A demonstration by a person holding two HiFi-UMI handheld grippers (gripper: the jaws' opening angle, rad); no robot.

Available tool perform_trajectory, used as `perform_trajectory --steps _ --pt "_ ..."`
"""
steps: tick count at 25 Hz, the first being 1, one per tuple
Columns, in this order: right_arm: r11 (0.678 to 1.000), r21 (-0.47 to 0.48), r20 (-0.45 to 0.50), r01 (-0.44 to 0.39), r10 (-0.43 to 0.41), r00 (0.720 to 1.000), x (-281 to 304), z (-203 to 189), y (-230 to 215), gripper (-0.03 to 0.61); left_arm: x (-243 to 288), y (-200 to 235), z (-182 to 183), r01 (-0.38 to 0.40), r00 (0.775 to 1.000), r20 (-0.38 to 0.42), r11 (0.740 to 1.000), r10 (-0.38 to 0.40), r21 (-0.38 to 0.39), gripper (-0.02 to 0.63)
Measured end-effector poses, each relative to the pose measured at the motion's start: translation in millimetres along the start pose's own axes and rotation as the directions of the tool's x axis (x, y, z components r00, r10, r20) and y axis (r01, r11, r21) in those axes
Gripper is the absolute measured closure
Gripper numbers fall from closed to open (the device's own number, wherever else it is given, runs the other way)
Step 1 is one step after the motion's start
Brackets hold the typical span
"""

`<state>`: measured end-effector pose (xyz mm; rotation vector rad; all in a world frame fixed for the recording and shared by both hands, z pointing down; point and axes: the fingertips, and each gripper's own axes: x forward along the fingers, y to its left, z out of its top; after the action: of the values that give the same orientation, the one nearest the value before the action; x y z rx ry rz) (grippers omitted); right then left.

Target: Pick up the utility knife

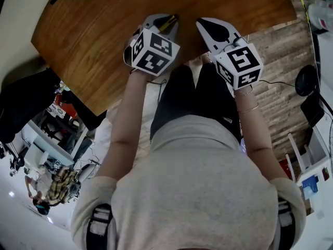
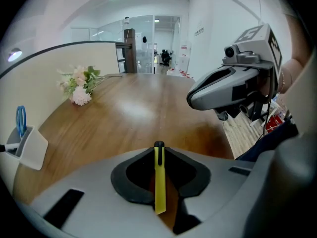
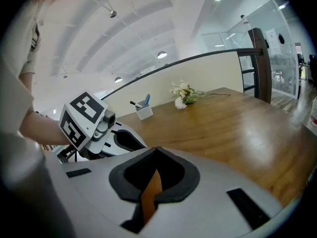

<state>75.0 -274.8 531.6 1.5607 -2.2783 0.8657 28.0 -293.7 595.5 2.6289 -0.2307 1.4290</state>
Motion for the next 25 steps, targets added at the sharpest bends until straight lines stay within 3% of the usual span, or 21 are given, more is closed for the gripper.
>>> perform_trajectory --steps 9,15,19,25 --pt "0.998 -0.06 0.035 -0.023 0.025 0.999 -13 22 17 0.569 -30 -8 23 0.049 0.99 0.14 0.99 -0.03 -0.134 0.535" --pt "0.992 -0.115 0.065 -0.048 0.056 0.996 -20 45 32 0.568 -60 0 48 0.022 0.969 0.244 0.976 0.032 -0.218 0.534" --pt "0.988 -0.145 0.093 -0.054 0.068 0.993 -23 66 38 0.568 -84 8 62 0.012 0.946 0.314 0.962 0.077 -0.273 0.534" --pt "0.984 -0.174 0.149 -0.039 0.065 0.987 -37 99 39 0.569 -130 19 87 -0.02 0.894 0.416 0.942 0.167 -0.334 0.534"
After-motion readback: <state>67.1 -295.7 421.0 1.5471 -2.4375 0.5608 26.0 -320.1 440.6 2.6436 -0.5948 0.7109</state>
